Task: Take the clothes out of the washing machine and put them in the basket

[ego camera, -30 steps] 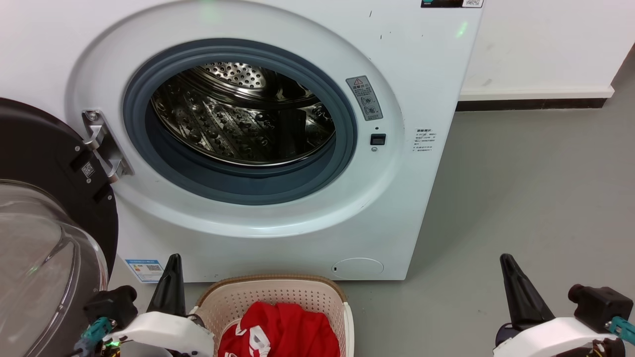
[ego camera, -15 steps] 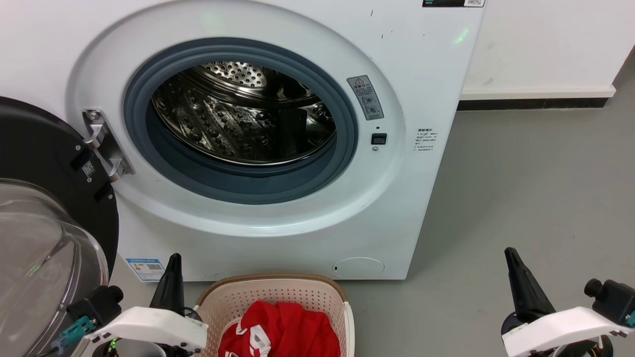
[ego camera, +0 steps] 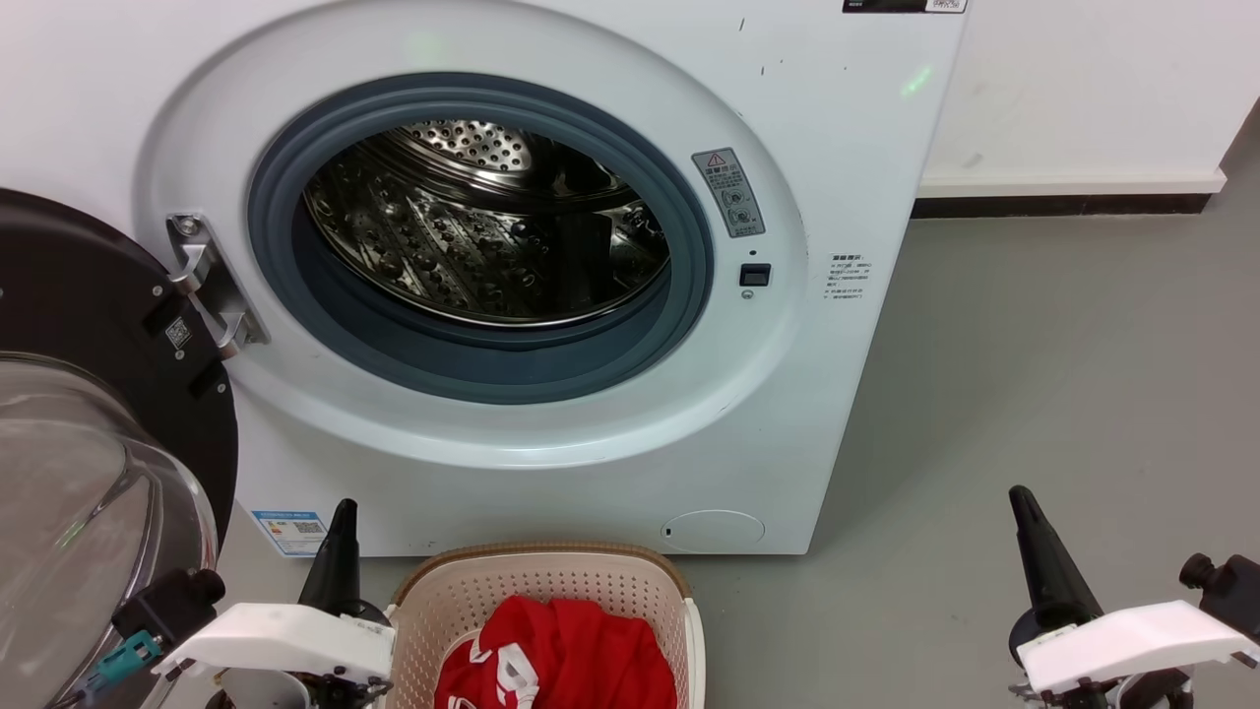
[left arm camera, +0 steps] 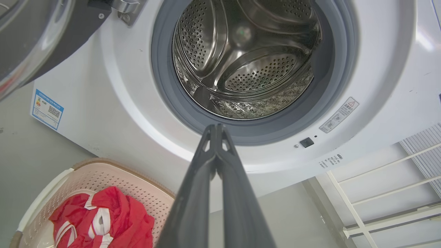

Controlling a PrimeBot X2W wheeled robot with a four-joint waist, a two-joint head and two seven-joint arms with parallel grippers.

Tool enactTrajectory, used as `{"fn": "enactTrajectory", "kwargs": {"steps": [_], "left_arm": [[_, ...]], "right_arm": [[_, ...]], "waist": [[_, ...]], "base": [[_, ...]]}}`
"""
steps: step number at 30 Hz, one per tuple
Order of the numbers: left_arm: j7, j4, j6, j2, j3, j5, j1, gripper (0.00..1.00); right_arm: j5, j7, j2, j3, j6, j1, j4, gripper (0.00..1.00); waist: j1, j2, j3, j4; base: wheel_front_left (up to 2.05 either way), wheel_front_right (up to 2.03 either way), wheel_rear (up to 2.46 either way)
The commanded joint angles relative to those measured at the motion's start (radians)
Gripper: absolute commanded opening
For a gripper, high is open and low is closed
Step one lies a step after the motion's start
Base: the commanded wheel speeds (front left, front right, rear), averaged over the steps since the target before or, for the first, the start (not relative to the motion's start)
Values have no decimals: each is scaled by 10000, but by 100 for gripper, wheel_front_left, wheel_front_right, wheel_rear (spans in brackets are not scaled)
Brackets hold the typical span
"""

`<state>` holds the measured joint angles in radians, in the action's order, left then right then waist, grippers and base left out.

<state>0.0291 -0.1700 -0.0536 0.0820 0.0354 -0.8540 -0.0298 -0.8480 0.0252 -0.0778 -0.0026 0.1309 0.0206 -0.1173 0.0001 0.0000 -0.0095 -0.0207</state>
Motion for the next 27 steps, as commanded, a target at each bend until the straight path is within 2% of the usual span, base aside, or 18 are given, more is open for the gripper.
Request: {"fn": "enactTrajectory", "kwargs": {"steps": [1,27], "left_arm": [[-75,50,-69,-6,64,-364,-307,0],[-635,-280,-377,-131,373,-3320,-532,0]], "right_arm": [[-422,-48,-83,-46,0,-342,29,0],[-3562,-425,-102,-272,0,-744,-493,0]], "waist": [[-1,0,3,5],[-1,0,44,71]], "base": [[0,0,0],[0,0,0]]}}
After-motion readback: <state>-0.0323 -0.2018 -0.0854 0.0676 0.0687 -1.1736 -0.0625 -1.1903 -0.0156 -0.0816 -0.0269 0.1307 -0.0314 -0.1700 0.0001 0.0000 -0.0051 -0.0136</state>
